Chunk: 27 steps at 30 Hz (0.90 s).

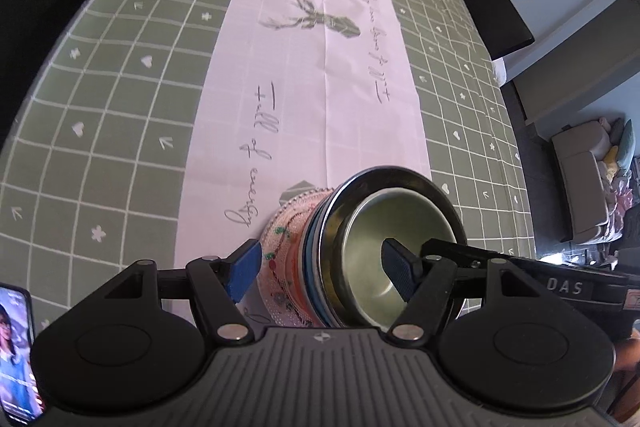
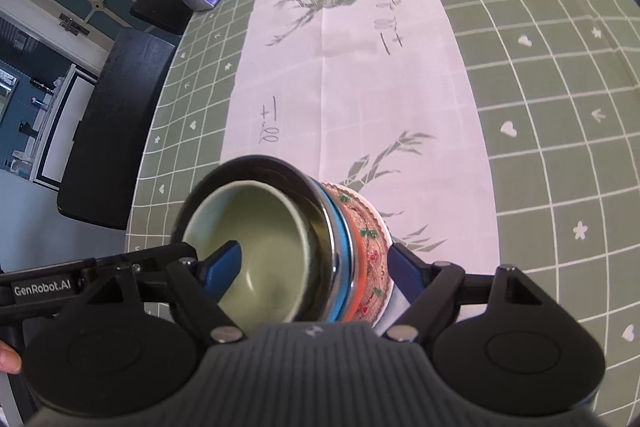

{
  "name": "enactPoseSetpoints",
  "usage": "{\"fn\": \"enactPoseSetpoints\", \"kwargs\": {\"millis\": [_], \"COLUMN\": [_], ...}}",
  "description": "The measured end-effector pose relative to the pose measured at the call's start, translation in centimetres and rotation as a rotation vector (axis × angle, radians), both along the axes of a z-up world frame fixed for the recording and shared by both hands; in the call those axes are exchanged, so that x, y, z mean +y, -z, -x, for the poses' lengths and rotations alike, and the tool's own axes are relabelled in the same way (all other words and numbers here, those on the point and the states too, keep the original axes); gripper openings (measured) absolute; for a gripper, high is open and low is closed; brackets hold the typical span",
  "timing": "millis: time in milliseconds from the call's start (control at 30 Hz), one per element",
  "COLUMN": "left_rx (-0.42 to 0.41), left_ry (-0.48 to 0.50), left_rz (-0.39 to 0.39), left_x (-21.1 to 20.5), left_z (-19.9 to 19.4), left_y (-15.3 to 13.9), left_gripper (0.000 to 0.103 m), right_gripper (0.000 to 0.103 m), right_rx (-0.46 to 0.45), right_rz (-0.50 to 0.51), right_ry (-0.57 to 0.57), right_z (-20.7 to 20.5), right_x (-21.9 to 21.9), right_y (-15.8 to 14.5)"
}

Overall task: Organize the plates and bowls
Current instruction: 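Open both tools and pull them back from the bowl stack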

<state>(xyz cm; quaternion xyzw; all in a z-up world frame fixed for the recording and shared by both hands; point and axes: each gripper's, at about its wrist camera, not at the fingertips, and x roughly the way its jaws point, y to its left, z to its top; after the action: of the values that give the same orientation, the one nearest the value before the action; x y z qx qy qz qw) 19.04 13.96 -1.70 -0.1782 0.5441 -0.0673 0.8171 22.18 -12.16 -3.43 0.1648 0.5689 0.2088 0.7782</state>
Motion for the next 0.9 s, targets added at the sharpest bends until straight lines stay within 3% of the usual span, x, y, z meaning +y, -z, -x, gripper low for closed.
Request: {"fn": "enactPoseSetpoints", "kwargs": {"millis": [267, 367, 667, 900], "left_rx": [-0.179, -0.266, -0.541, -0.777], "left_ry": [0.018, 0.029, 0.079, 0.094], "left_rz": [-0.123, -0.183, -0.27, -0.281], "left_x": [-1.1, -2.1, -6.0, -8.4], "left_z": [2.2, 3.7, 9.8, 16.1], "left_y": [-3.8, -5.4, -8.5, -9.7], "left_gripper": [0.08, 0.08, 0.078, 0.078], "right_gripper": [0.085, 0.086, 0.095, 0.099], "right_rx": [-0.141, -0.251, -0.613, -0.828], "right_rz": [0.042, 0.075, 0.144, 0.183], "right_ry": [-0.032, -0.039, -0.044, -0.006], "right_z": [1.8, 3.1, 9.9, 16.1], "right_x": [-0.7, -1.4, -4.2, -6.5], "right_y": [-3.9, -5.7, -9.4, -10.4]}}
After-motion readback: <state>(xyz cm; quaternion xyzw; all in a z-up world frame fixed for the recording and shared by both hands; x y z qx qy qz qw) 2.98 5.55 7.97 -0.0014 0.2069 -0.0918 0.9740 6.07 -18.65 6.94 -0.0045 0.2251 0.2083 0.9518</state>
